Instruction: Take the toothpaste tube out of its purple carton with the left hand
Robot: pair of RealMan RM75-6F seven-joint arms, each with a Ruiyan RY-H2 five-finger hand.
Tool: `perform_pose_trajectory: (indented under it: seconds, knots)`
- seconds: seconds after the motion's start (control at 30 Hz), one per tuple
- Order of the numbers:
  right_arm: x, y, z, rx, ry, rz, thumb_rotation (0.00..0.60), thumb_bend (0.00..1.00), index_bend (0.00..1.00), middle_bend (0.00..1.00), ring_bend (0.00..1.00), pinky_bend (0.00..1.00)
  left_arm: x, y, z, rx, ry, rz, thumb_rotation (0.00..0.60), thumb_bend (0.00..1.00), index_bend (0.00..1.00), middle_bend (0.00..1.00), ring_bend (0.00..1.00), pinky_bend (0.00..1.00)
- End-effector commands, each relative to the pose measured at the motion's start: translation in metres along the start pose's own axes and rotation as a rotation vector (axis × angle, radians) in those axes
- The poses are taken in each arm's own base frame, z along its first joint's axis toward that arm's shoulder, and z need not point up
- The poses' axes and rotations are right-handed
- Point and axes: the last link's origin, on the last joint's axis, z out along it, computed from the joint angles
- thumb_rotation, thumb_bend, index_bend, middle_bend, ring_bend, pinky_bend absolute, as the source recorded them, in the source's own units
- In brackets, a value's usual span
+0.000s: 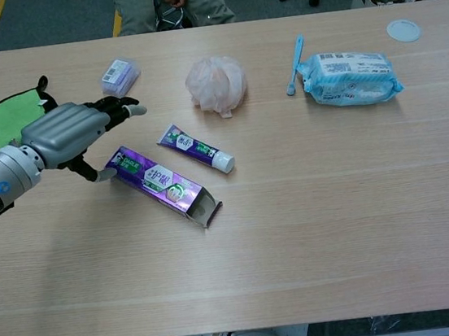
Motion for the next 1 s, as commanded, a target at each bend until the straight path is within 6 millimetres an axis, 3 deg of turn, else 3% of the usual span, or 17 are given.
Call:
perform_pose_trajectory:
  seconds: [0.03,0.17,0.6,0.87,1.0]
  knots:
    - [-0.001,0.000,0.001,-0.001,-0.001,-0.001,0.600,0.28,0.42,0.42,0.43,0.49,0.011,-0.014,-0.012,0.070,0.092,0.028,0.600,0.27,0.00,0.08,0.06,0.19]
    - [-0.003,-0.003,0.005,0.005,-0.007,-0.002,0.600,0.28,0.42,0.42,0.43,0.49,0.017,-0.026,-0.031,0.122,0.189,0.102,0.600,0.27,0.09,0.12,0.11,0.19]
    - [-0.006,-0.002,0.011,-0.002,-0.003,-0.009,0.600,0.28,0.42,0.42,0.43,0.49,0.017,-0.066,-0.113,0.414,0.229,0.135,0.600,0.27,0.12,0.14,0.11,0.19]
    - [-0.008,-0.003,0.010,-0.006,-0.005,-0.008,0.600,0.28,0.42,0.42,0.43,0.49,0.013,-0.074,-0.160,0.542,0.294,0.040,0.600,0.27,0.13,0.16,0.11,0.19]
    - [-0.008,-0.004,0.009,0.000,-0.005,-0.005,0.600,0.28,0.42,0.42,0.43,0.49,0.010,-0.072,-0.173,0.569,0.316,0.040,0.600,0.27,0.14,0.16,0.11,0.19]
